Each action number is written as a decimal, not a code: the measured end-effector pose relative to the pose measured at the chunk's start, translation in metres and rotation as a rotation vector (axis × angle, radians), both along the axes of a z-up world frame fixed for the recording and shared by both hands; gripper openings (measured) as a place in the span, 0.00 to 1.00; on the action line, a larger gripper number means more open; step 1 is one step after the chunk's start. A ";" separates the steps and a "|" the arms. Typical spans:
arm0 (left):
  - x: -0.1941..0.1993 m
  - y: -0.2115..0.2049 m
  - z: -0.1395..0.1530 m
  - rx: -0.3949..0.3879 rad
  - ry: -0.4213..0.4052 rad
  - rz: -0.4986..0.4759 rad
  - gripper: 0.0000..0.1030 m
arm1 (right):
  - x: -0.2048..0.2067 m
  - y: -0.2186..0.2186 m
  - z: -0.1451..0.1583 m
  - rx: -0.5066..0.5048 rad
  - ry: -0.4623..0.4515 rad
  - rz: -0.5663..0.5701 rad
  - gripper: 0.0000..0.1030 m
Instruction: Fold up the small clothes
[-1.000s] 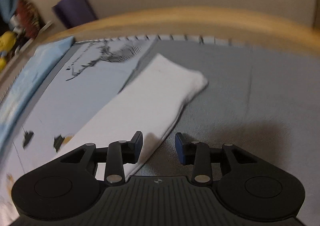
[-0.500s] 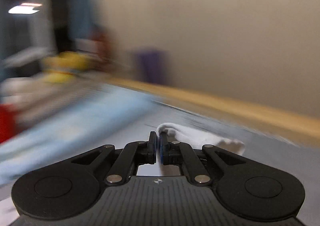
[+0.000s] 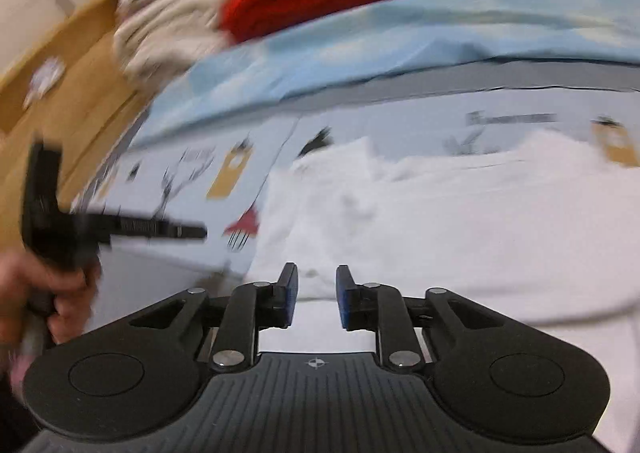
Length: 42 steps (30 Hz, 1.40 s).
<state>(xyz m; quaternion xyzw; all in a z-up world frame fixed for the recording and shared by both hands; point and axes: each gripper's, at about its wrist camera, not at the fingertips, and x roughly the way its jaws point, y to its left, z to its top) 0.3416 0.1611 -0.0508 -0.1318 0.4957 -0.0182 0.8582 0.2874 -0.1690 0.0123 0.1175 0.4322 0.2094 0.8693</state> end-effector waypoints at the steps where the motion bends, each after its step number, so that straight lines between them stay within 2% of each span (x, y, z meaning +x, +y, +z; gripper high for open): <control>1: 0.002 -0.003 -0.003 -0.032 -0.006 0.002 0.22 | -0.002 -0.007 0.007 -0.013 -0.007 -0.055 0.31; 3: 0.008 -0.014 -0.014 -0.089 0.000 -0.009 0.22 | -0.009 -0.033 0.016 -0.025 -0.077 -0.159 0.41; 5: 0.015 -0.026 -0.028 -0.105 0.014 -0.028 0.25 | -0.012 -0.065 0.008 -0.074 -0.118 -0.258 0.42; 6: 0.018 -0.033 -0.036 -0.100 0.017 -0.032 0.26 | -0.008 -0.079 0.003 -0.134 -0.098 -0.331 0.43; 7: 0.022 -0.040 -0.045 -0.091 0.023 -0.031 0.26 | -0.005 -0.093 -0.001 -0.151 -0.081 -0.386 0.44; 11: 0.036 -0.055 -0.074 -0.076 0.036 -0.036 0.26 | 0.005 -0.145 -0.009 -0.076 -0.022 -0.534 0.44; 12: 0.037 -0.059 -0.077 -0.056 0.035 -0.033 0.21 | 0.006 -0.153 -0.010 -0.067 -0.021 -0.564 0.44; 14: 0.037 -0.064 -0.072 -0.005 0.023 -0.036 0.03 | 0.003 -0.170 -0.014 -0.062 -0.011 -0.608 0.44; 16: 0.035 -0.063 -0.055 0.009 0.002 -0.035 0.03 | 0.010 -0.179 -0.022 -0.037 0.010 -0.628 0.44; 20: 0.024 -0.052 -0.017 0.102 -0.043 0.009 0.03 | 0.031 -0.182 -0.051 0.027 0.102 -0.605 0.44; 22: 0.019 -0.046 -0.014 0.204 -0.013 0.044 0.03 | 0.036 -0.185 -0.066 0.035 0.165 -0.624 0.44; 23: 0.019 -0.044 -0.018 0.223 0.020 0.053 0.05 | 0.039 -0.184 -0.075 0.032 0.194 -0.621 0.44; 25: 0.021 -0.039 -0.028 0.194 0.090 0.028 0.08 | 0.042 -0.181 -0.092 -0.008 0.247 -0.620 0.45; 28: 0.021 -0.038 -0.022 0.159 0.033 0.033 0.11 | 0.041 -0.183 -0.107 -0.106 0.293 -0.670 0.46; 30: 0.022 -0.036 -0.021 0.115 0.026 0.029 0.15 | 0.039 -0.185 -0.105 -0.109 0.289 -0.706 0.46; 32: 0.024 -0.033 -0.025 0.097 0.047 0.034 0.15 | 0.035 -0.184 -0.095 -0.061 0.245 -0.717 0.46; 35: 0.027 -0.030 -0.026 0.108 0.061 0.043 0.15 | 0.037 -0.175 -0.087 0.018 0.211 -0.651 0.46; 37: 0.027 -0.027 -0.022 0.104 0.052 0.042 0.15 | 0.040 -0.171 -0.090 0.054 0.247 -0.628 0.48; 40: 0.026 -0.026 -0.019 0.097 0.043 0.030 0.15 | 0.042 -0.169 -0.102 0.117 0.321 -0.667 0.48; 42: 0.025 -0.027 -0.017 0.098 0.041 0.013 0.15 | 0.043 -0.168 -0.103 0.143 0.324 -0.685 0.47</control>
